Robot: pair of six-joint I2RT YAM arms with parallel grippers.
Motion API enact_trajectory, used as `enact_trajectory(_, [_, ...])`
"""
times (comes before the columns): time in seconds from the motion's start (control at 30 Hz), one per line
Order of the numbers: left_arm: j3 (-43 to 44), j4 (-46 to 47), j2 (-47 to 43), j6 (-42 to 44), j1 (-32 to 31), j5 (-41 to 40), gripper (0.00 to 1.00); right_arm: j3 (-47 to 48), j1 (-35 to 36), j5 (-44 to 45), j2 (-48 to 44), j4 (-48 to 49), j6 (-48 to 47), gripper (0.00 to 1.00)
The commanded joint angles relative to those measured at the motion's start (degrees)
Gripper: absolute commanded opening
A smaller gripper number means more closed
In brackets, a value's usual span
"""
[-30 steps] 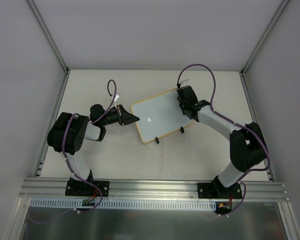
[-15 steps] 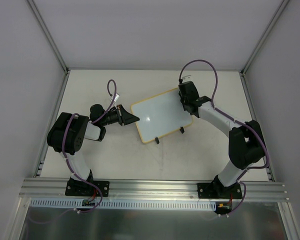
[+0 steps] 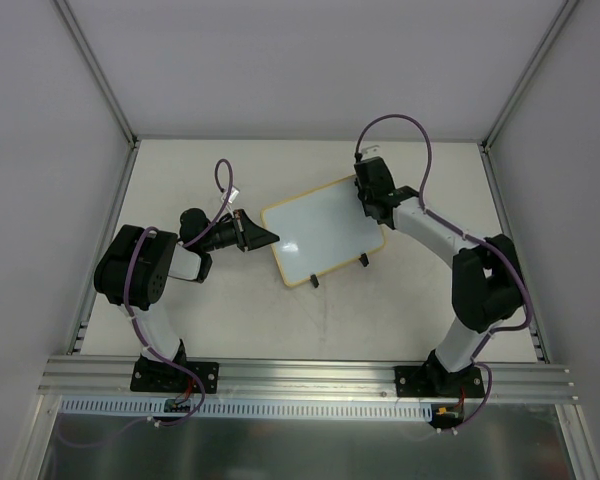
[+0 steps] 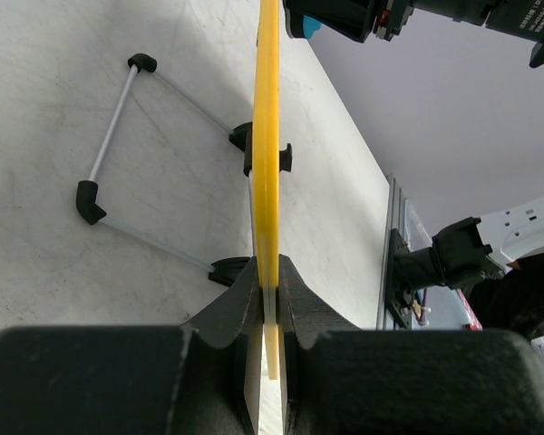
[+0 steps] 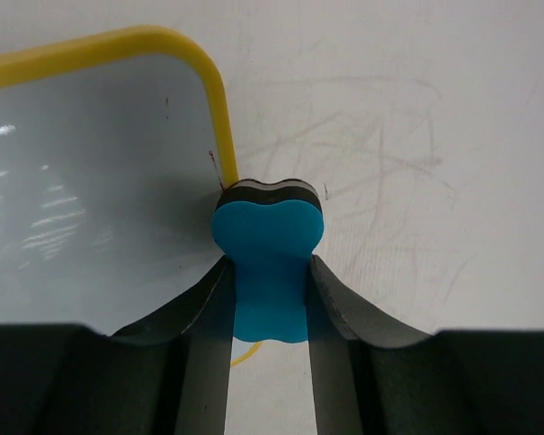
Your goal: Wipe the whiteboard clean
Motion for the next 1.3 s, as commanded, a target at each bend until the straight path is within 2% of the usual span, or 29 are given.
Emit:
enact_trajectory(0.0, [-0.6, 19.7, -1.7, 2.1, -0.6, 3.3, 0.00, 3.3, -0.2, -0.9, 1.4, 1.1, -0.6, 0.00])
enact_trajectory(0.77, [-0.7, 19.8, -2.1, 2.1, -0.6, 3.3, 0.00, 12.1, -0.1, -1.7, 6.7, -1.7, -1.9, 0.00])
enact_trajectory(1.27, [-0.6, 19.8, -2.1, 2.1, -0.6, 3.3, 0.00, 2.9, -0.1, -0.7, 1.0, -1.5, -0.5, 0.00])
